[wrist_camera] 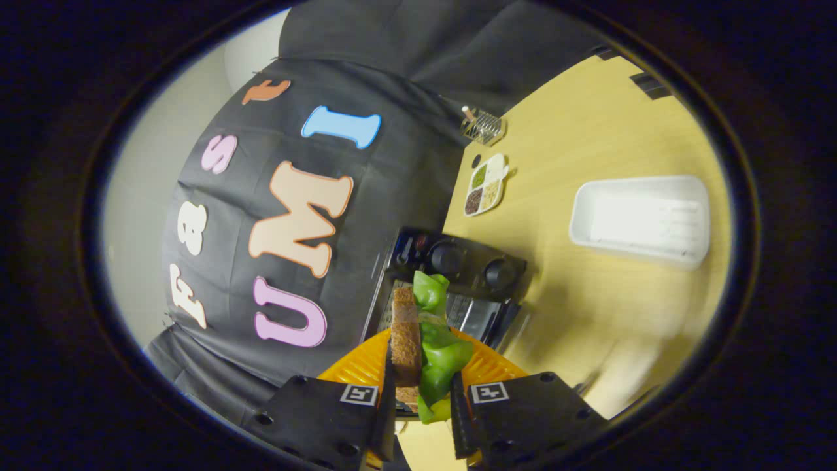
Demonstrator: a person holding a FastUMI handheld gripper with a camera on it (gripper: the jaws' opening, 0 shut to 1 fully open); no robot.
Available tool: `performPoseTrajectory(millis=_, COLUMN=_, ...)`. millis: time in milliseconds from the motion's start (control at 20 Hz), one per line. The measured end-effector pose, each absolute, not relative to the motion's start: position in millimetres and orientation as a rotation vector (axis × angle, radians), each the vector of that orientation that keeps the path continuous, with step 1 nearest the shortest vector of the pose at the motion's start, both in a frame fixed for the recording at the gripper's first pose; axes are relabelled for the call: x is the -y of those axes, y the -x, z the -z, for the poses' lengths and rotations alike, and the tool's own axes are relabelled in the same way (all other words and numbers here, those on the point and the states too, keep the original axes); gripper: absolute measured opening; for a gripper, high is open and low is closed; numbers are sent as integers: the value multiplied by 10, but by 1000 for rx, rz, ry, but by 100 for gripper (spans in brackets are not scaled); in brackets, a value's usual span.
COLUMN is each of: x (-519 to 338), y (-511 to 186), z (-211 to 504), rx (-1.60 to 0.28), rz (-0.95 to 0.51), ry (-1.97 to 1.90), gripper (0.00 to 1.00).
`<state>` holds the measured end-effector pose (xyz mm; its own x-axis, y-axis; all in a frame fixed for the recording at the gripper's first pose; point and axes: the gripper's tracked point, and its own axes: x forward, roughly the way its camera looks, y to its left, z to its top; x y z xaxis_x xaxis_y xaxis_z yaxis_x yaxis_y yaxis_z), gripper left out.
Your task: Open the toaster oven, put the food inside, and close the toaster oven door.
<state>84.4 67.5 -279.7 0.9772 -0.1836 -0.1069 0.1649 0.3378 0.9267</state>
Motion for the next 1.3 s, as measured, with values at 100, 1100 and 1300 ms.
performPoseTrajectory(millis=100, x=-851, y=-1036, z=2828, rx=17, rz=235, ry=-1194, gripper=37)
performPoseTrajectory(millis=1100, x=-1084, y=-1980, z=3146, rx=11, rz=478, ry=-893, gripper=49)
performPoseTrajectory(millis=1300, x=-842, y=-1839, z=3253, rx=-61, rz=633, ry=-754, gripper=66)
